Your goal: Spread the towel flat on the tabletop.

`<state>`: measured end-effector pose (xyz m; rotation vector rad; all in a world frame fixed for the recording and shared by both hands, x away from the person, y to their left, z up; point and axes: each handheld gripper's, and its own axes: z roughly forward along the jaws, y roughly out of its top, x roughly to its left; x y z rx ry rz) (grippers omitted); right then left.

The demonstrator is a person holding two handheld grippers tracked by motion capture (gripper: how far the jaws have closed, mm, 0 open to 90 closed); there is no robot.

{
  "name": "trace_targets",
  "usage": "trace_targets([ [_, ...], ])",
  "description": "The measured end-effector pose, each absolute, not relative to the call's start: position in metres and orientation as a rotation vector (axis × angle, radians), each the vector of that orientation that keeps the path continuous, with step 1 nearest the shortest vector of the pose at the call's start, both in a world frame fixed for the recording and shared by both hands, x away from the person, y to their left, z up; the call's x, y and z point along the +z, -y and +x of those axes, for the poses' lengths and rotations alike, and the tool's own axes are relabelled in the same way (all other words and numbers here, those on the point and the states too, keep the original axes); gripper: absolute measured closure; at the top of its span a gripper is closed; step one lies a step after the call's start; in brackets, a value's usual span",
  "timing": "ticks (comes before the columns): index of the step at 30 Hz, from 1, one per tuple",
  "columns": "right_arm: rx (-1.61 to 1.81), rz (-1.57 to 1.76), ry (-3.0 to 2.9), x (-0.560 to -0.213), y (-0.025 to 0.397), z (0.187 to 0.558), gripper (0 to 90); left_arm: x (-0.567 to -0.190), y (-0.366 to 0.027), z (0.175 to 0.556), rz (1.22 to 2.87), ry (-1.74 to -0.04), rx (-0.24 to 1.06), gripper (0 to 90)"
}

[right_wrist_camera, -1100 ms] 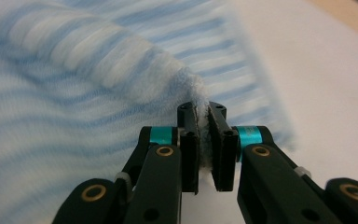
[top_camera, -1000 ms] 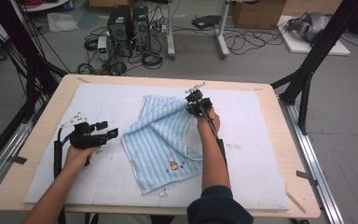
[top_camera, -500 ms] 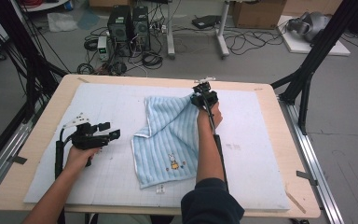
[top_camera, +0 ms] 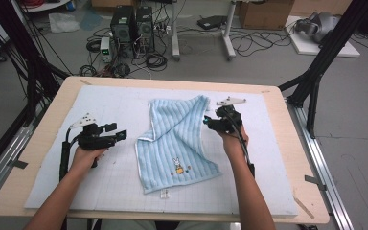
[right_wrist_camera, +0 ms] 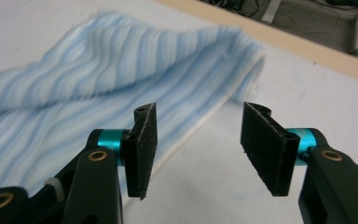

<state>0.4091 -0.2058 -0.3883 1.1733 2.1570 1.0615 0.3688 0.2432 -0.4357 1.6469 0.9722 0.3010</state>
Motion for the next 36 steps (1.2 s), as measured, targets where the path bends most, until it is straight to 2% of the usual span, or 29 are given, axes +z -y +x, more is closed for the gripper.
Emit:
trace_targets([
  [4, 1.11, 1.162, -2.176, -0.397, 0.22, 0.375, 42.6, -0.43, -0.237, 0.383, 1.577, -0.986, 0.257, 30.2],
  [7, 1.112, 1.128, -2.183, -0.398, 0.228, 0.353, 40.4, -0.43, -0.221, 0.396, 1.632, -0.978, 0.223, 29.3],
  [10, 1.167, 1.095, -2.183, -0.397, 0.237, 0.336, 36.5, -0.43, -0.206, 0.406, 1.653, -0.99, 0.22, 23.8],
  [12, 1.189, 1.098, -2.187, -0.398, 0.242, 0.327, 34.2, -0.432, -0.198, 0.413, 1.658, -1.002, 0.208, 20.7],
  [20, 1.173, 1.105, -2.218, -0.412, 0.252, 0.318, 31.7, -0.432, -0.166, 0.445, 1.748, -1.022, 0.214, 21.3],
  [22, 1.183, 1.122, -2.215, -0.414, 0.255, 0.32, 31.5, -0.434, -0.158, 0.452, 1.766, -1.03, 0.228, 23.7],
  [24, 1.187, 1.129, -2.215, -0.415, 0.257, 0.319, 31.5, -0.436, -0.155, 0.458, 1.769, -1.036, 0.255, 30.6],
  [27, 1.206, 1.139, -2.203, -0.415, 0.26, 0.319, 31.5, -0.44, -0.15, 0.467, 1.775, -1.083, 0.26, 32.5],
  [36, 1.247, 1.163, -2.17, -0.413, 0.266, 0.319, 31.4, -0.449, -0.122, 0.478, 2.009, -1.035, 0.368, 41.7],
])
